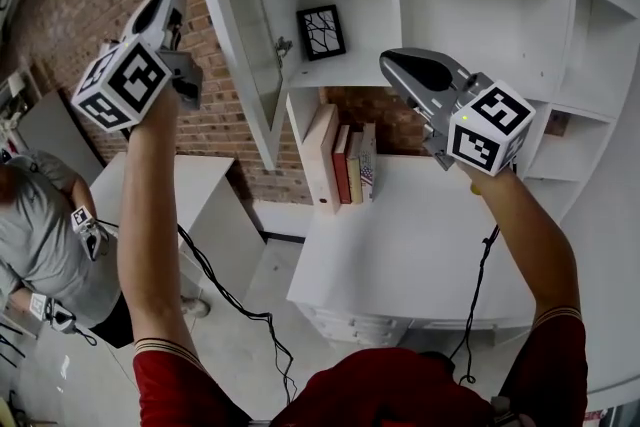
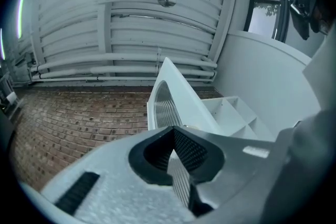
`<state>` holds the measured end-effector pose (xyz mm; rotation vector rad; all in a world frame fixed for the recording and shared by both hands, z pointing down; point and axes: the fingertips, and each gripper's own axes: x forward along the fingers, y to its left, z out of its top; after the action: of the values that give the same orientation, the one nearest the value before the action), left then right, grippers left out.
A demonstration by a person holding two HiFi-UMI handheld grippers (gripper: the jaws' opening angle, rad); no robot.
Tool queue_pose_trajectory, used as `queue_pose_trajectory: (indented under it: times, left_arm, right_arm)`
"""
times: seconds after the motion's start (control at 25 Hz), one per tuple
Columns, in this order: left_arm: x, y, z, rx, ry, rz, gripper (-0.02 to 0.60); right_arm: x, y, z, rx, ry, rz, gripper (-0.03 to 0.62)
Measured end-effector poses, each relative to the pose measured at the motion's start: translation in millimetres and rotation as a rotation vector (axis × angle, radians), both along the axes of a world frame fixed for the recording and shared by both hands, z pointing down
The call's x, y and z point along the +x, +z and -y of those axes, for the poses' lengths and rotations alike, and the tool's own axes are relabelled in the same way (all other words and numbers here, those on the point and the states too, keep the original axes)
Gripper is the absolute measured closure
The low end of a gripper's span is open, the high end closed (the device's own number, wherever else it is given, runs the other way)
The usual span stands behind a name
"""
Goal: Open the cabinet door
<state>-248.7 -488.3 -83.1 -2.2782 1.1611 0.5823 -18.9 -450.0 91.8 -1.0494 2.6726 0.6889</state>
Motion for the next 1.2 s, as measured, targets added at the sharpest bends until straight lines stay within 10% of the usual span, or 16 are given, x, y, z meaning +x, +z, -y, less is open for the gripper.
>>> queue_pose_trajectory:
  times: [0.64, 1.2]
  left_arm:
    - [-113.9, 41.7, -22.3, 0.055, -0.063, -0.086, 0.575]
    - [-56.6, 100.5, -77.9, -0.007, 0.038, -0.05, 0.575]
  right_arm:
    - [-51.8, 22.6, -5.9, -0.067, 0.084, -0.016, 0.581]
    - [-43.8, 20.6, -37.2, -0.047, 0.017, 0.033, 0.58]
